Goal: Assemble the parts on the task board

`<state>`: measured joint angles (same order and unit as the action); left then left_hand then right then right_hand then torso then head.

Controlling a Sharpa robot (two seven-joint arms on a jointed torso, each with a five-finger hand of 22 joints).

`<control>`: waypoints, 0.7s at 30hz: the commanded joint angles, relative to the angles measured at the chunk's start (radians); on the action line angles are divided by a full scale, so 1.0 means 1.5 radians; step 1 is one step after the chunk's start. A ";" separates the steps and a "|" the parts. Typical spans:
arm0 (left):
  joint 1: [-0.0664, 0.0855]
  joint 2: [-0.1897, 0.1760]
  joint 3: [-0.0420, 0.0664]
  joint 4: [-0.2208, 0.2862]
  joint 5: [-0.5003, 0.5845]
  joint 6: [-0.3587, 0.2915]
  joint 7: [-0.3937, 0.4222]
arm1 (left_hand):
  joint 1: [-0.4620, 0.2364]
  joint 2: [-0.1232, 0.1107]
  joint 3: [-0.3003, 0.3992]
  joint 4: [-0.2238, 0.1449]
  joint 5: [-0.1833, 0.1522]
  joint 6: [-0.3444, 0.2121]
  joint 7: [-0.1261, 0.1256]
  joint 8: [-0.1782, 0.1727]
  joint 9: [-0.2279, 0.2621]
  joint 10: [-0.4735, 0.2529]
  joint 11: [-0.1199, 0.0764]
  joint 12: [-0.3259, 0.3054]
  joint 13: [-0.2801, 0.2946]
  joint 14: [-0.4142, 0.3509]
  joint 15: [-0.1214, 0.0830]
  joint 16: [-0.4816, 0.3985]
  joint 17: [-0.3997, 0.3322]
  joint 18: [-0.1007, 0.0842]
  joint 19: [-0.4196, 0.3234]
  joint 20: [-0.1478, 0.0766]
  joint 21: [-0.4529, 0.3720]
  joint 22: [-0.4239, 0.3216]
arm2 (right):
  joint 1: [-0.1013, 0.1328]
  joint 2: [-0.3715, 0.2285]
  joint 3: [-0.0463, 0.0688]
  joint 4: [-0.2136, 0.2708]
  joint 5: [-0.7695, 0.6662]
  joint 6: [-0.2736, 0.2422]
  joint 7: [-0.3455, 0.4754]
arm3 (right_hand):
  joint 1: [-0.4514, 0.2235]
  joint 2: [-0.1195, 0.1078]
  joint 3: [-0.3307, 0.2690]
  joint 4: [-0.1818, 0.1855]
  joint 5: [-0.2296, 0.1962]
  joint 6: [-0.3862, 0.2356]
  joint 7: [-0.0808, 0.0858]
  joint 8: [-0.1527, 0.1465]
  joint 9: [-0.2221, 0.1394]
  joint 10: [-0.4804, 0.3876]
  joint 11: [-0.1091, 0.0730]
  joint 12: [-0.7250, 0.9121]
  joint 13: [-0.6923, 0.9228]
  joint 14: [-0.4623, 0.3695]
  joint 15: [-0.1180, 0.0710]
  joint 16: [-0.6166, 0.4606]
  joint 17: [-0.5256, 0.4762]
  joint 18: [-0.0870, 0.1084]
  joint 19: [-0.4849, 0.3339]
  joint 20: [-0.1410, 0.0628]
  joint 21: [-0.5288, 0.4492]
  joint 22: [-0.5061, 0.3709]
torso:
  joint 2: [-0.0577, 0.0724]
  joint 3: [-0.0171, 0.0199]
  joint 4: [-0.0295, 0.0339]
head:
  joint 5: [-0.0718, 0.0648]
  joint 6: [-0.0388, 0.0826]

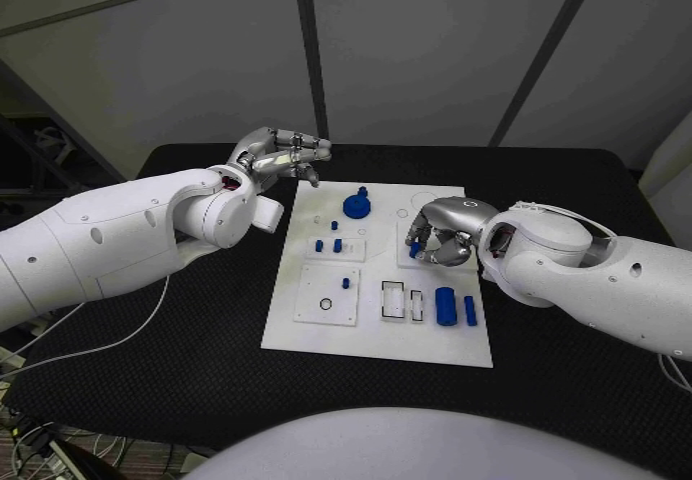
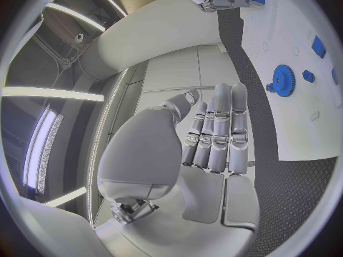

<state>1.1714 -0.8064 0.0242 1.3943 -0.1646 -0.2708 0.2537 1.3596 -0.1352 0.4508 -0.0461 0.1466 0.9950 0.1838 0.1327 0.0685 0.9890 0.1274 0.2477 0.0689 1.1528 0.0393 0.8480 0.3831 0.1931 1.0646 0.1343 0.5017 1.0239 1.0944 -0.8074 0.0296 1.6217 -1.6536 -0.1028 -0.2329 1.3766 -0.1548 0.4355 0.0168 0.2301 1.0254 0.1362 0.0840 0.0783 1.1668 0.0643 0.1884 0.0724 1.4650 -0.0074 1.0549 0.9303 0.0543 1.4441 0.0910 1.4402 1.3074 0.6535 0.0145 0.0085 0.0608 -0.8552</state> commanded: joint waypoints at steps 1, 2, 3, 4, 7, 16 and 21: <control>0.001 -0.001 0.001 0.001 0.001 0.006 0.004 | 0.002 0.004 -0.004 0.001 -0.002 -0.004 0.003 0.001 0.000 -0.005 0.000 0.004 -0.001 -0.002 0.001 -0.003 -0.001 -0.007 -0.002 0.001 -0.002 -0.001 | 0.001 0.001 0.000 0.000 -0.004 0.009 0.006 | 0.006 -0.001 0.002 0.000 0.002 0.005 -0.002 0.001 0.001 0.007 0.000 0.003 0.001 0.011 -0.006 0.004 0.002 -0.007 0.005 0.001 0.004 0.070 | 0.000 0.0002 -0.0001 | 0.001 -0.001; 0.001 -0.001 0.001 0.001 0.001 0.006 0.004 | 0.002 0.004 -0.004 0.001 -0.002 -0.004 0.003 0.001 0.000 -0.005 0.000 0.004 -0.001 -0.002 0.001 -0.003 -0.001 -0.007 -0.002 0.001 -0.002 -0.001 | 0.001 0.001 0.000 0.000 -0.004 0.009 0.006 | 0.006 -0.001 0.002 0.000 0.002 0.005 -0.002 0.001 0.001 0.007 0.000 0.003 0.001 0.011 -0.006 0.004 0.002 -0.007 0.005 0.001 0.004 0.070 | 0.000 0.0002 -0.0001 | 0.001 -0.001; 0.001 -0.001 0.001 0.001 0.001 0.006 0.004 | 0.002 0.004 -0.004 0.001 -0.002 -0.004 0.003 0.001 0.000 -0.005 0.000 0.004 -0.001 -0.002 0.001 -0.003 -0.001 -0.007 -0.002 0.001 -0.002 -0.001 | 0.001 0.002 0.000 0.000 -0.004 0.009 0.006 | 0.006 -0.001 0.002 0.000 0.002 0.005 -0.002 0.000 0.001 0.007 0.000 0.003 0.001 0.012 -0.006 0.004 0.002 -0.007 0.005 0.001 0.004 0.070 | 0.000 0.0002 -0.0001 | 0.001 -0.001; 0.001 -0.001 0.001 0.001 0.001 0.006 0.004 | 0.002 0.004 -0.004 0.001 -0.002 -0.004 0.003 0.001 0.000 -0.005 0.000 0.004 -0.001 -0.002 0.001 -0.003 -0.001 -0.007 -0.002 0.001 -0.002 -0.001 | 0.001 0.002 0.000 0.000 -0.004 0.009 0.005 | 0.005 -0.002 0.002 0.000 0.001 0.004 -0.002 0.000 0.000 0.007 0.000 0.002 0.001 0.012 -0.006 0.005 0.003 -0.007 0.006 0.001 0.005 0.071 | 0.000 0.0001 -0.0001 | 0.001 -0.002; 0.001 -0.001 0.001 0.001 0.001 0.006 0.003 | 0.002 0.004 -0.004 0.001 -0.002 -0.004 0.003 0.001 0.000 -0.005 0.000 0.004 -0.001 -0.002 0.001 -0.003 -0.001 -0.007 -0.002 0.001 -0.002 -0.001 | 0.001 0.002 0.000 0.000 -0.004 0.007 0.005 | 0.004 -0.002 0.002 0.001 0.000 0.004 -0.001 -0.001 0.000 0.008 0.000 0.002 0.001 0.012 -0.006 0.006 0.003 -0.007 0.006 0.001 0.005 0.071 | 0.000 0.0001 -0.0003 | 0.001 -0.002; 0.001 -0.001 0.001 0.002 0.001 0.007 0.003 | 0.002 0.004 -0.004 0.001 -0.002 -0.004 0.003 0.001 0.000 -0.005 0.000 0.004 -0.001 -0.002 0.001 -0.003 -0.001 -0.007 -0.002 0.001 -0.002 -0.001 | 0.000 0.003 0.000 -0.001 -0.003 -0.020 0.002 | -0.011 0.006 0.000 0.018 -0.005 0.023 -0.003 0.002 0.002 0.032 -0.003 0.004 0.006 0.017 -0.008 0.031 0.027 -0.012 0.019 0.000 0.020 0.089 | 0.000 0.0000 -0.0001 | 0.001 -0.003; 0.001 -0.002 0.001 0.002 0.001 0.007 0.002 | 0.002 0.004 -0.005 0.001 -0.002 -0.004 0.003 0.001 0.000 -0.005 0.000 0.005 -0.001 -0.002 0.001 -0.003 -0.001 -0.007 -0.002 0.001 -0.003 -0.001 | 0.000 0.004 0.000 -0.002 -0.003 -0.041 -0.005 | -0.013 0.027 0.002 0.028 -0.008 0.054 -0.006 0.015 0.007 0.046 -0.006 0.006 0.011 0.019 -0.010 0.046 0.041 -0.014 0.025 -0.002 0.027 0.098 | 0.000 -0.0002 0.0003 | 0.000 -0.004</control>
<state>1.1713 -0.8084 0.0242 1.3954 -0.1646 -0.2703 0.2535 1.3596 -0.1352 0.4511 -0.0458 0.1466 0.9950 0.1838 0.1327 0.0686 0.9891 0.1274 0.2477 0.0689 1.1528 0.0393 0.8481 0.3832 0.1930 1.0646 0.1343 0.5017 1.0241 1.0940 -0.8024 0.0289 1.6173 -1.6546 -0.1215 -0.2357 1.3536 -0.1314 0.4389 0.0518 0.2219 1.0968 0.1308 0.1007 0.0856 1.2276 0.0571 0.1933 0.0874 1.4650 -0.0147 1.1186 0.9896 0.0510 1.4622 0.0911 1.4751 1.3074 0.6532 0.0145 0.0081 0.0621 -0.8601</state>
